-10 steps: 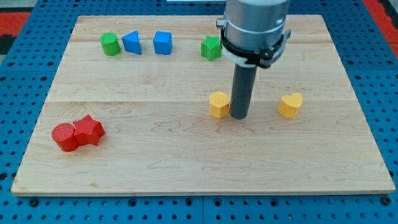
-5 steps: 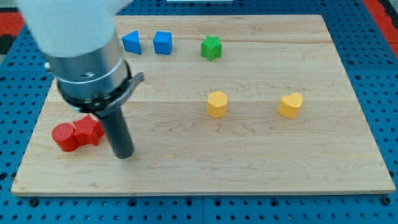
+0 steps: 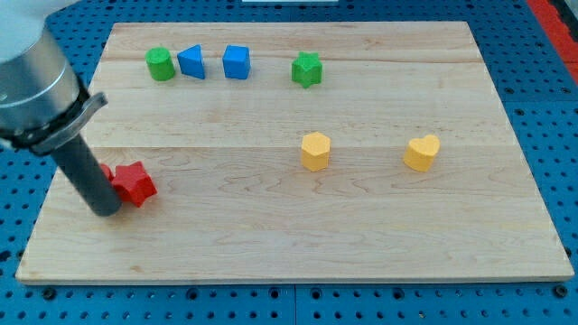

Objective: Separate the red star along with red circle

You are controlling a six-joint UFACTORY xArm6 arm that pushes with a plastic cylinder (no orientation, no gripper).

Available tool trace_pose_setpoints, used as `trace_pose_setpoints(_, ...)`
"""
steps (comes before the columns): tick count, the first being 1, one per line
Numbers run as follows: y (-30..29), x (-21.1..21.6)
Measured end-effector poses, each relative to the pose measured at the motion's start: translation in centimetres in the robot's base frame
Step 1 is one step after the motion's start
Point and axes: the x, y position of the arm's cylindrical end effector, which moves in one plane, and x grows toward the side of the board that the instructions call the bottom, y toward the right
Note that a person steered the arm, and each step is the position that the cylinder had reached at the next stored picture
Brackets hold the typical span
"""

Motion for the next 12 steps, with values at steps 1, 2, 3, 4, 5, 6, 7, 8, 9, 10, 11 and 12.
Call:
trace_pose_setpoints(1, 0.5, -1.5)
trace_pose_setpoints(2, 0.5, -2.5)
trace_pose_setpoints(3, 0.7, 1.8)
trace_pose_setpoints(4, -4.6, 0.2)
trace_pose_setpoints(5, -3.4, -3.4)
trace_pose_setpoints(6, -1.3, -5.5)
trace_pose_setpoints(7, 0.1, -7.4)
trace_pose_setpoints(8, 2.0, -7.4)
trace_pose_setpoints(9, 6.3, -7.6)
trace_pose_setpoints(10, 6.5, -10.8)
trace_pose_setpoints(11, 7.2, -10.3)
trace_pose_setpoints(12, 11.7, -5.3)
